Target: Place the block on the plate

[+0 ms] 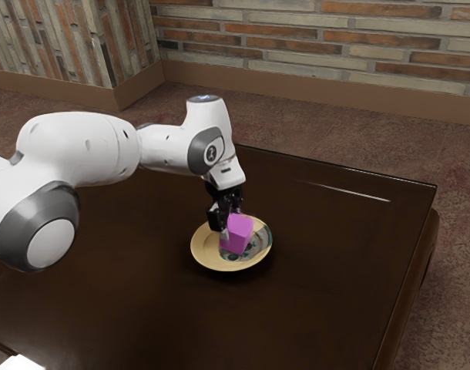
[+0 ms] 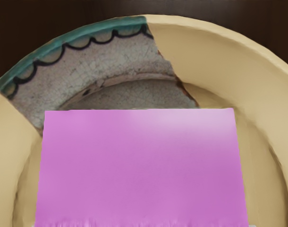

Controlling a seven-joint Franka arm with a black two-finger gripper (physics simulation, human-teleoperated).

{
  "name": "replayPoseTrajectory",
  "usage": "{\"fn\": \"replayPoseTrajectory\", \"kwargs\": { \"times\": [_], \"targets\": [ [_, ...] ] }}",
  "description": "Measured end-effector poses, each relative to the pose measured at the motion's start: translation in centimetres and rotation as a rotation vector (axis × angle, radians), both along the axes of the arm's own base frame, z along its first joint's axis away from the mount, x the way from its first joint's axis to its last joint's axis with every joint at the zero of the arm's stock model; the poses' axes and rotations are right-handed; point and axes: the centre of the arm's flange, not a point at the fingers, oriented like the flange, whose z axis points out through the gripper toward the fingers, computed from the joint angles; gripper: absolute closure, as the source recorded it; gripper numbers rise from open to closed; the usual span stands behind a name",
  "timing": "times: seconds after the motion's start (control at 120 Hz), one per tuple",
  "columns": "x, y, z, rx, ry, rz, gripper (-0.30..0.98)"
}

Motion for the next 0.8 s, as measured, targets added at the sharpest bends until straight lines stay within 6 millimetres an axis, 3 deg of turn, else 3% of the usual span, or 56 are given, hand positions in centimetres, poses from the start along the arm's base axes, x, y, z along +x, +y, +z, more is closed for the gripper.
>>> {"fn": "replayPoseTrajectory", "kwargs": {
  "times": [0.15,0.233,0.35,0.433,0.642,0.717,0.8],
  "targets": [
    [0.0,0.0,0.4,-0.003,-0.007,0.002,0.09],
    [0.0,0.0,2.9,-0.018,-0.034,0.002,0.06],
    [-1.0,0.5,9.9,-0.055,-0.061,0.045,0.04],
    [-2.4,2.2,15.2,-0.070,-0.045,0.135,0.02],
    [-9.0,4.5,28.8,-0.094,0.012,0.437,0.01],
    [-10.8,4.7,31.4,-0.051,0.032,0.558,0.01],
    [-12.1,4.3,32.4,-0.010,0.059,0.681,0.00]
  ]
}}
